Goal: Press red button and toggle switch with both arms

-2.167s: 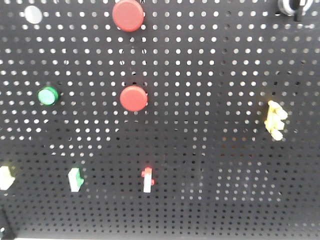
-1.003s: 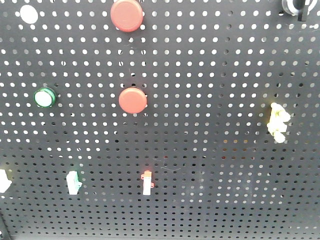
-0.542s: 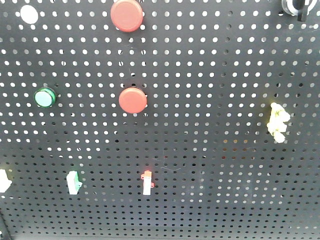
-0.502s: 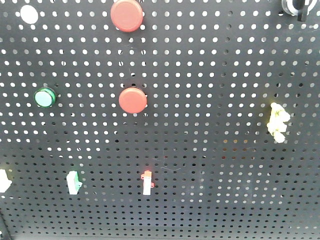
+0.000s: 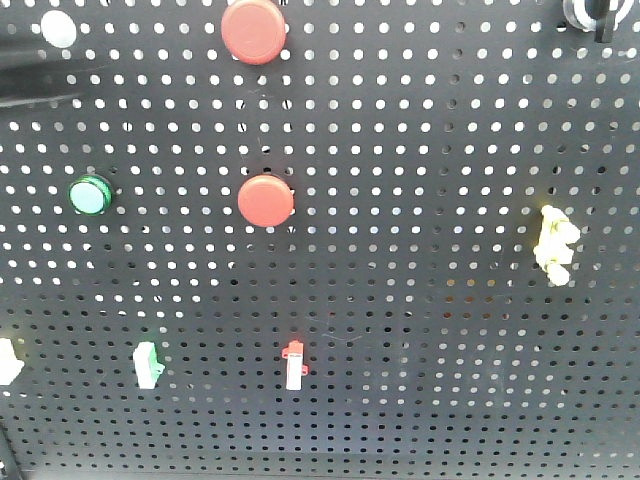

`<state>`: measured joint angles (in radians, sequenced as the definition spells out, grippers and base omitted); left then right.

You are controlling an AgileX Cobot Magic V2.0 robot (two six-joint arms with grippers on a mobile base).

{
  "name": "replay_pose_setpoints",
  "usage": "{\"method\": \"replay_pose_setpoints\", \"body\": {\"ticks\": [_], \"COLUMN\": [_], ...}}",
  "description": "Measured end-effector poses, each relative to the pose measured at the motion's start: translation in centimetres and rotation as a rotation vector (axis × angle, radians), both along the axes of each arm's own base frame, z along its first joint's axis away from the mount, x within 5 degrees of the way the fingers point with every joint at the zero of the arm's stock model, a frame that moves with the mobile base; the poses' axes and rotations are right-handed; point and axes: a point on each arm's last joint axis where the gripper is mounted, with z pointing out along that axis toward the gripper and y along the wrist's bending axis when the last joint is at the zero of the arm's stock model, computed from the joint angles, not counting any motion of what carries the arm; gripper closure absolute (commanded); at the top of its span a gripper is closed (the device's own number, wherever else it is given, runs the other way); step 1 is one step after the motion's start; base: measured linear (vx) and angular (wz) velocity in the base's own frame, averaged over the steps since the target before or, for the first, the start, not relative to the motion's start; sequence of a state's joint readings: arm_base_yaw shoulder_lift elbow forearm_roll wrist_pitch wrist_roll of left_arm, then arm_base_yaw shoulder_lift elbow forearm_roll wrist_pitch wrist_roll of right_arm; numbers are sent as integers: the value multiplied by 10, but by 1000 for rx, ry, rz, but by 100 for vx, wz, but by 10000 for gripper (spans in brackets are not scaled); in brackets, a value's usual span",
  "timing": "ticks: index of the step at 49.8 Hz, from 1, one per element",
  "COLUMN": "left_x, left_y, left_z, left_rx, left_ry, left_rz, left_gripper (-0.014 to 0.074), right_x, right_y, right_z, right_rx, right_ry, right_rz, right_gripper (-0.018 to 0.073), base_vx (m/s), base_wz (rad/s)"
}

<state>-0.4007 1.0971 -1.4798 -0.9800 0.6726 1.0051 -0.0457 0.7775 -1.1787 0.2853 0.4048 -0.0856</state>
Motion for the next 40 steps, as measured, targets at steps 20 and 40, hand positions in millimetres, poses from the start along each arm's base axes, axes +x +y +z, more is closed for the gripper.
{"method": "replay_pose_setpoints", "body": {"ticks": [20, 40], "left_x": [79, 59], "left_y": [-52, -58], "left_z": [3, 6], "left_rx": [-33, 87], "left_ry": [62, 77], "left_rz": [-65, -165], "left_gripper": [595, 595], "right_x": [0, 0], "right_y": [0, 1], "right_z": [-1, 0], "right_rx": [-66, -62], "right_ry": [4, 0], "right_rz": [-10, 7], "right_gripper": [562, 562], "base_vx": [0, 0], "base_wz": [0, 0]}}
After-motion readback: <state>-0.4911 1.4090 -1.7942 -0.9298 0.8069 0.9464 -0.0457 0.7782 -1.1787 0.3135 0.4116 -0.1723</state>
